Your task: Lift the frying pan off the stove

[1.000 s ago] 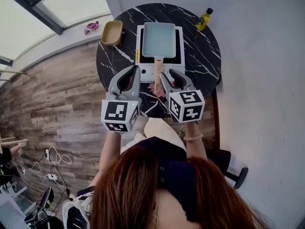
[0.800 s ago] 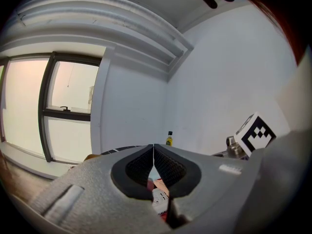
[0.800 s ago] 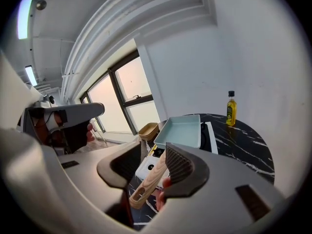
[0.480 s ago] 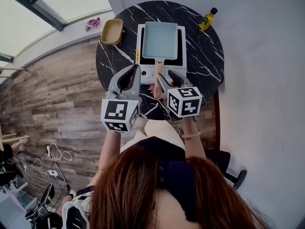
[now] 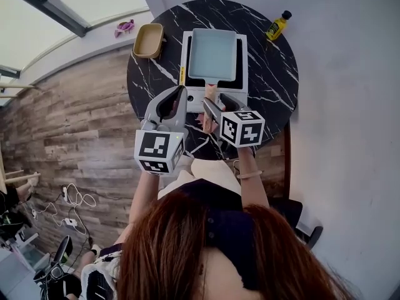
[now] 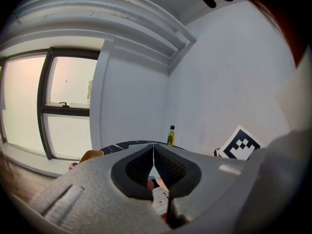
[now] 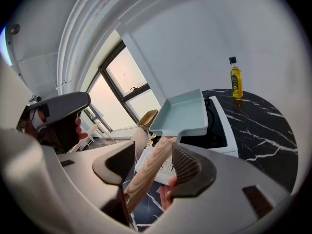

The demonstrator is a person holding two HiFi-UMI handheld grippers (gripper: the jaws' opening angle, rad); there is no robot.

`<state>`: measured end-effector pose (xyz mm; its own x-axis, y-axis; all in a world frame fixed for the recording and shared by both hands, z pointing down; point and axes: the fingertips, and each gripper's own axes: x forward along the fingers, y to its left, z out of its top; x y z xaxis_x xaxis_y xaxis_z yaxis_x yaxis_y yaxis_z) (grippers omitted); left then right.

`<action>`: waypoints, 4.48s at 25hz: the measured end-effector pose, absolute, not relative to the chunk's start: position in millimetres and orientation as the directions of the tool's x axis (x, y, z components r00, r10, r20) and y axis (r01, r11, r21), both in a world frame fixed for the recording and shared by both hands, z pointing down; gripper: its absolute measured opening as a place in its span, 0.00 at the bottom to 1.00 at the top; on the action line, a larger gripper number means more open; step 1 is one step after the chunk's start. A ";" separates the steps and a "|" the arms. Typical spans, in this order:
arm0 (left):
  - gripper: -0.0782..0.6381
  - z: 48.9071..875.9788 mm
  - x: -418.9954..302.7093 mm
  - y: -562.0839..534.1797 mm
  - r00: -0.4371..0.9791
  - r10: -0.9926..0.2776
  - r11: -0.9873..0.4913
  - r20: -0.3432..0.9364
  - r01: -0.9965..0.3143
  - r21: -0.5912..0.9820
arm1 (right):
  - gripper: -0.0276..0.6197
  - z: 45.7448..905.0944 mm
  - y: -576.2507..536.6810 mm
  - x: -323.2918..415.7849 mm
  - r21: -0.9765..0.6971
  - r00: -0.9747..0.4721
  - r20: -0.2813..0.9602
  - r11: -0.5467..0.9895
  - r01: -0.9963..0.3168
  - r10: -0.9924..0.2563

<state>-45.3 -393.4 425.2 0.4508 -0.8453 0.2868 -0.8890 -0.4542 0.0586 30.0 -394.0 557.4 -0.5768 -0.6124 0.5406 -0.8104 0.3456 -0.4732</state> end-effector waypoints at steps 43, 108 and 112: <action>0.13 447.6 -50.8 -410.2 0.415 -0.830 -0.441 0.372 -0.897 0.018 | 0.28 598.9 -403.1 -6.3 -0.861 -0.824 0.373 0.172 -0.478 -0.426; 0.13 388.9 -76.2 -304.9 0.458 -0.862 -0.468 0.218 -0.884 0.005 | 0.27 526.8 -294.5 -6.9 -0.829 -0.789 0.331 0.240 -0.506 -0.518; 0.13 390.0 -81.2 -299.4 0.456 -0.864 -0.467 0.213 -0.884 0.003 | 0.27 524.5 -286.9 -10.5 -0.826 -0.792 0.329 0.249 -0.505 -0.514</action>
<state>-81.2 -299.4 390.0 0.4565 -0.8639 0.2126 -0.8844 -0.4667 0.0026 -10.5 -286.9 524.5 -0.7920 -0.5145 0.3288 -0.5050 0.2495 -0.8263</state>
